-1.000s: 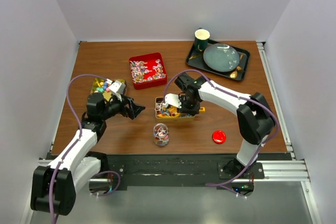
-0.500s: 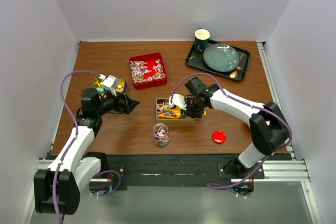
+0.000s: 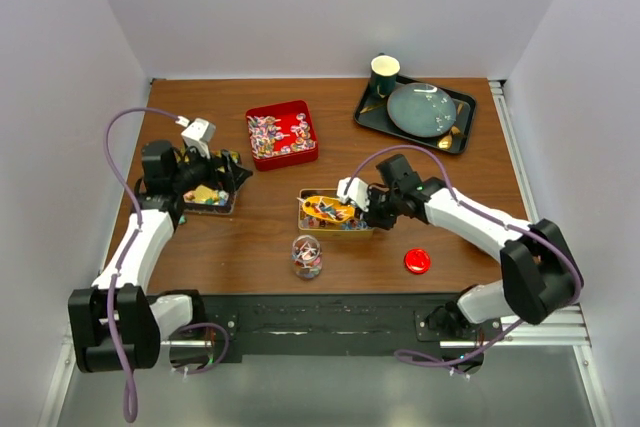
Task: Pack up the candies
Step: Scoop the fake candies from the storage box, then place the fake candies in the packing bottle.
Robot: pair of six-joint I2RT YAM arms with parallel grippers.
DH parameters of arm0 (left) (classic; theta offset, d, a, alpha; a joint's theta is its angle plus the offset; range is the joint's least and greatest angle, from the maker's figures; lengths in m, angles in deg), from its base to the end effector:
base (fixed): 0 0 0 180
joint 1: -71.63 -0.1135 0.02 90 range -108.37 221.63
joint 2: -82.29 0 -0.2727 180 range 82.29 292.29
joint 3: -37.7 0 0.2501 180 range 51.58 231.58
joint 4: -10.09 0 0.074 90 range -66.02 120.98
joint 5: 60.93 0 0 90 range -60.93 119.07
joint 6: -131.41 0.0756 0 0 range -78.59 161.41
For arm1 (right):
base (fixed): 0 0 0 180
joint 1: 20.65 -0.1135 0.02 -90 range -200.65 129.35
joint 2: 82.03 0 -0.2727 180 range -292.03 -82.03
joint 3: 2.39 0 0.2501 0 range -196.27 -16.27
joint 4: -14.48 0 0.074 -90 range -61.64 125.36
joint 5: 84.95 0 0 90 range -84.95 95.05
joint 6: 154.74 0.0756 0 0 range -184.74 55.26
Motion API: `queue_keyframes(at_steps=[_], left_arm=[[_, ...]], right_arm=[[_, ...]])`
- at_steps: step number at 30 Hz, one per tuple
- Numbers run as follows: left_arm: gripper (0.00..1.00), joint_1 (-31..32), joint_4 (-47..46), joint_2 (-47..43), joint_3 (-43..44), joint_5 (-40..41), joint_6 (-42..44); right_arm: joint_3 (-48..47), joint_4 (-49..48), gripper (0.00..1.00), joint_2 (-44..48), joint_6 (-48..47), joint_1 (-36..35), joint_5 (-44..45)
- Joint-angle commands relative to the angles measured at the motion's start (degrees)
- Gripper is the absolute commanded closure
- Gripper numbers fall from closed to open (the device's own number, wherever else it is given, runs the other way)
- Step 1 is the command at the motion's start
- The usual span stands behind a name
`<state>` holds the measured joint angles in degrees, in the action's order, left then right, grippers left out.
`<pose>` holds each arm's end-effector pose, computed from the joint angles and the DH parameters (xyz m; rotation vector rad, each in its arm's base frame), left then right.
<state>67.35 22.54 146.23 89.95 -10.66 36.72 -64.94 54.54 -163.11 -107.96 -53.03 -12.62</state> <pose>0.2686 -0.0284 0.2538 0.2948 1.9295 -0.6911 0.2334 0.1752 0.1788 -1.6511 1.9468 0.3269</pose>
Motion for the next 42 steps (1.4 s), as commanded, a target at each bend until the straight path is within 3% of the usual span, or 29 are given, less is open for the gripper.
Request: queue_keyframes(at_steps=[1,5,10,13,20,29,33,42], left_arm=[[0.04,-3.11,1.25,1.62,5.13,-1.41,7.05],[0.03,-5.48,7.22,2.24,7.94,-0.88,10.57],[0.03,-5.75,7.15,1.98,7.86,-1.93,10.93],[0.03,-5.75,6.53,1.01,7.07,-2.20,10.67],[0.00,-5.75,4.07,-4.08,1.11,-1.76,7.51],[0.00,-5.75,5.73,-7.43,-0.94,-1.06,5.13],[0.02,-5.83,9.87,-4.27,1.44,-1.49,5.04],[0.02,-5.75,7.14,-6.29,-1.10,1.14,2.32]], right_arm=[[2.52,-4.99,1.00,4.52,1.47,1.88,-5.35],[4.63,-6.31,1.00,6.89,1.74,1.97,-5.71],[4.90,-5.53,1.00,10.93,1.82,2.32,-5.44],[0.60,-0.18,1.00,13.58,-0.45,2.32,-6.76],[-14.34,24.59,1.00,12.44,-13.72,2.32,-8.87],[-30.86,44.11,1.00,5.24,-21.98,2.06,-4.40],[-36.40,49.14,1.00,2.86,-24.28,0.48,-0.26],[-39.84,53.10,1.00,1.10,-23.23,-9.35,9.83]])
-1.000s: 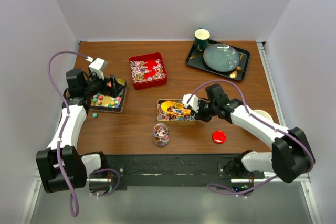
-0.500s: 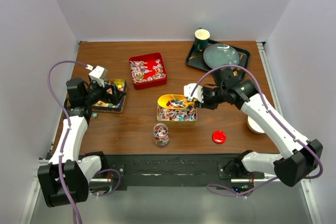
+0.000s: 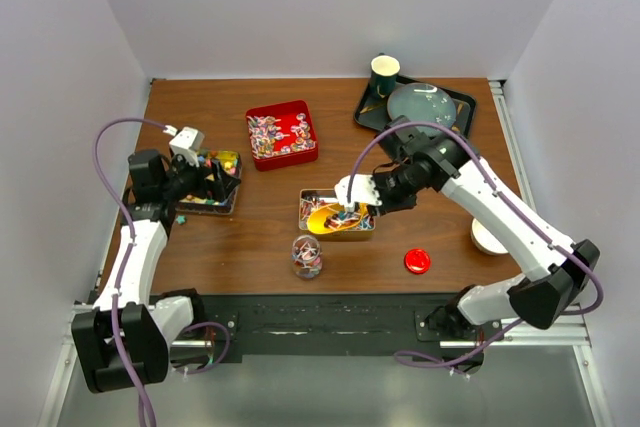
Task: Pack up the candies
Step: Place the fake candies in the packing bottle.
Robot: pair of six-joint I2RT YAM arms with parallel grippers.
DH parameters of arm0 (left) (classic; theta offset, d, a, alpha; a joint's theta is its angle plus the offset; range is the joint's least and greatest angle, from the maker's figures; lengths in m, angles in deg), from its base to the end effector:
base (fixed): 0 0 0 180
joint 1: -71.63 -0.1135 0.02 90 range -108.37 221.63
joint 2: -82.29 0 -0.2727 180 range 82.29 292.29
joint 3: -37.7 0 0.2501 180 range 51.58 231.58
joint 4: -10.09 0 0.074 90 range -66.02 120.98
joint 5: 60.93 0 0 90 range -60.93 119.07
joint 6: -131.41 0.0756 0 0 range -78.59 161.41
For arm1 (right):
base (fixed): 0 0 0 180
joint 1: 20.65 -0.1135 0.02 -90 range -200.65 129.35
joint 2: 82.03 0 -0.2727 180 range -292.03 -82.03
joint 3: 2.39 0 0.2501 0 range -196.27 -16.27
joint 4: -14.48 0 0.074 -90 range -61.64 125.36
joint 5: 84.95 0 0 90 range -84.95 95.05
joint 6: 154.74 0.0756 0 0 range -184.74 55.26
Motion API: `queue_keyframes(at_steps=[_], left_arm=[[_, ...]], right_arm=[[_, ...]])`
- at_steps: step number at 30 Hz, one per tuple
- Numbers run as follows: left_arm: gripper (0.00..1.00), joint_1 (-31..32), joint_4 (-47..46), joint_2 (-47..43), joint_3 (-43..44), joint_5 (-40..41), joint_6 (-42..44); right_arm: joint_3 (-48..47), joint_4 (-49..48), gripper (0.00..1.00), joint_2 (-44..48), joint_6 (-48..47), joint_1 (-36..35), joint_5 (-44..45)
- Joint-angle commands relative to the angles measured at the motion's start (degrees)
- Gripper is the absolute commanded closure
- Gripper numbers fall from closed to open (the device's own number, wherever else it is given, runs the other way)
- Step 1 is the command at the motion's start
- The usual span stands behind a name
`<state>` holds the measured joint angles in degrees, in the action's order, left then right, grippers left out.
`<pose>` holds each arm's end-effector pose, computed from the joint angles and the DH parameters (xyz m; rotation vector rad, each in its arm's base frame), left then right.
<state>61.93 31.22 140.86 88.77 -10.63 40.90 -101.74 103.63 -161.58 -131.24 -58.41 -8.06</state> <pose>0.2464 -0.0069 0.2502 0.2431 1.9841 -0.6105 0.1934 0.1715 0.3283 -2.1914 1.6317 0.1806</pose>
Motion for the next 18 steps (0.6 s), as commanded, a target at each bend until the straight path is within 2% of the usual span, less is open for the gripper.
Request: queue_keyframes(at_steps=[1,18], left_arm=[[0.03,-0.33,-1.62,-1.34,-0.45,1.38,-1.86],[0.02,-0.33,-4.70,-6.01,-5.11,2.17,-3.26]], right_arm=[[-3.21,4.19,1.00,-1.04,0.92,-4.60,5.98],[-7.78,8.32,1.00,-7.02,0.67,-11.28,16.61]])
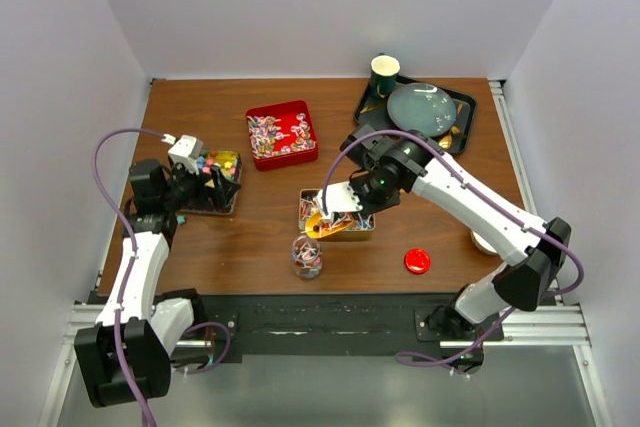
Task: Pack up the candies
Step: Place the fake candies in the packing bottle.
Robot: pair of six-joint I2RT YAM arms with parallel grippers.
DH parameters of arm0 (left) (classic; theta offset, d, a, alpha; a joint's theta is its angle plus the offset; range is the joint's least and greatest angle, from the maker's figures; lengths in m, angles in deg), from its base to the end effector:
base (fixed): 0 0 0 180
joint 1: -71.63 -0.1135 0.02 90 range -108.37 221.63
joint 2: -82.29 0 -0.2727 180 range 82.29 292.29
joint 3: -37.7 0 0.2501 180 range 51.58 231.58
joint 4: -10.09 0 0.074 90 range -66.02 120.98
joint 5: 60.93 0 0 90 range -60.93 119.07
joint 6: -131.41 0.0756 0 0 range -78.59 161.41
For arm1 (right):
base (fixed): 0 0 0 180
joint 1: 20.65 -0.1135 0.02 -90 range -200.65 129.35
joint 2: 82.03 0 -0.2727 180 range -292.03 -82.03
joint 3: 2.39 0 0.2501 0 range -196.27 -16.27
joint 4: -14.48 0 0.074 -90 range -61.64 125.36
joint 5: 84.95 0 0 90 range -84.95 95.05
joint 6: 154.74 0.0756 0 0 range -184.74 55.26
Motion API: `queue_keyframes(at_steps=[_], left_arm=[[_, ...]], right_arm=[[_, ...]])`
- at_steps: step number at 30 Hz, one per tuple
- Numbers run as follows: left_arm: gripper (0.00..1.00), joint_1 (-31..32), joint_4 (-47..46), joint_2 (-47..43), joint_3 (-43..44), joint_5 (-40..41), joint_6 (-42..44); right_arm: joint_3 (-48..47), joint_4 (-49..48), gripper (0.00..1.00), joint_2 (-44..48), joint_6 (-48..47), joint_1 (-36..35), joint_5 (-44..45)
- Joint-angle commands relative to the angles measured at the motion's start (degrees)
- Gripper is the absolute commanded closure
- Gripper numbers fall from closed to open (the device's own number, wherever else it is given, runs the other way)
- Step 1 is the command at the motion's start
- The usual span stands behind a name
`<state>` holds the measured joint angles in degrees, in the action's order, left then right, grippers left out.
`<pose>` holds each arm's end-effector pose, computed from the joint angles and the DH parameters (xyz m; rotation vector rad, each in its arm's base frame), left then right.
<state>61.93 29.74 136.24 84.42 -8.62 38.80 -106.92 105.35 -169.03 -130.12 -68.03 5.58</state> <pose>0.2315 -0.0073 0.2420 0.1964 1.9730 -0.5874 0.1949 0.2108 0.3178 -2.3762 1.5823 -0.0784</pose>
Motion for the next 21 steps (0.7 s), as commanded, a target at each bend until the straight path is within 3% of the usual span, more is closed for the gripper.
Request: queue_keyframes(at_steps=[1,21], left_arm=[[0.02,-0.33,-3.38,-1.57,-0.85,0.16,-1.17],[0.02,-0.50,-4.88,-2.01,-1.81,-0.01,-2.57]], right_arm=[[-2.34,6.42,1.00,0.60,-0.62,-2.02,3.68],[-3.74,10.28,1.00,-2.56,0.87,-10.19,14.84]])
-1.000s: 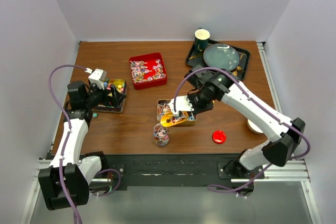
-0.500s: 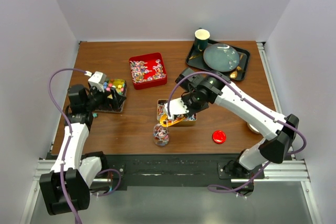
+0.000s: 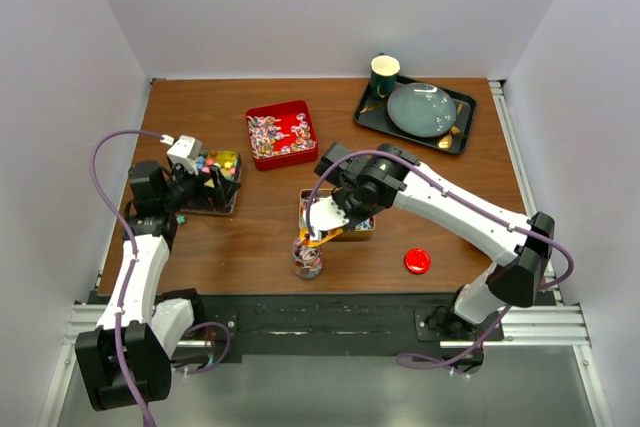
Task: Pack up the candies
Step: Place the fake candies in the packing bottle.
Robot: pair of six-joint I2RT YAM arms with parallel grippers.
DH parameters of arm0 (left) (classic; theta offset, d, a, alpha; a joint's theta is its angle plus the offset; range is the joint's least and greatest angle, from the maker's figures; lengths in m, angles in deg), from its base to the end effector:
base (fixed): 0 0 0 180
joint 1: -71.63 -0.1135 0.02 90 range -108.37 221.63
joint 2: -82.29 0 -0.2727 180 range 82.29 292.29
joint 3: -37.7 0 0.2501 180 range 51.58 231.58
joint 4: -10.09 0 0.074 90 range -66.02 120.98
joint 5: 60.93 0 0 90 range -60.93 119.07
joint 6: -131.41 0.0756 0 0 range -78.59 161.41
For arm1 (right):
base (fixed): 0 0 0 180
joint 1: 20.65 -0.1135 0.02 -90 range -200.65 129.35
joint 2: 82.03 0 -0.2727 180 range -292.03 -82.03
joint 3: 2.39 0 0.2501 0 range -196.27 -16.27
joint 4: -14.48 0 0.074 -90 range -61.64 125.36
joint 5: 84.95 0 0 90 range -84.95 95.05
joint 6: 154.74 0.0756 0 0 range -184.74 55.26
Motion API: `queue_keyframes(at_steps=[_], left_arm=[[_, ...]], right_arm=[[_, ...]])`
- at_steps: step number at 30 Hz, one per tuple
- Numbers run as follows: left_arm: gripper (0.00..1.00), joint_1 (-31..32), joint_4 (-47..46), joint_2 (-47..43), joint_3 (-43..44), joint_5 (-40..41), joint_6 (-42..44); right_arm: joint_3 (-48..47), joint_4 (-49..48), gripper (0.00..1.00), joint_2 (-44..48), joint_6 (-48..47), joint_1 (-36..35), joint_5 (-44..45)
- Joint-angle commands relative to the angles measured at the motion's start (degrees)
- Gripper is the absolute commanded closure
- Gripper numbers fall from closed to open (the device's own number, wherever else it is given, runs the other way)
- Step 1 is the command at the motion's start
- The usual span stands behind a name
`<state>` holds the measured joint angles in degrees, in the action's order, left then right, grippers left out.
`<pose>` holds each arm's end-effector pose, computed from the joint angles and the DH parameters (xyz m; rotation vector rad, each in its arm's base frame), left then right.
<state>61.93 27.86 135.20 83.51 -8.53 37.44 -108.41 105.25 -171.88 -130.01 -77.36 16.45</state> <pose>0.2298 -0.0075 0.2438 0.1851 1.9466 -0.5887 0.1765 0.2416 0.3131 -2.4931 1.4268 -0.3149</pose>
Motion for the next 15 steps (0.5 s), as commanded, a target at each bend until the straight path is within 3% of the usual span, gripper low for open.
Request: queue_keyframes(at_steps=[1,15], left_arm=[[0.02,-0.41,-3.00,-0.87,-0.98,-0.19,-1.31],[0.02,-0.41,-5.99,0.00,-0.98,-0.72,-2.36]], right_arm=[[-2.34,10.48,1.00,0.28,0.85,-1.12,4.33],[-0.85,10.75,1.00,1.69,0.24,-2.18,7.76]])
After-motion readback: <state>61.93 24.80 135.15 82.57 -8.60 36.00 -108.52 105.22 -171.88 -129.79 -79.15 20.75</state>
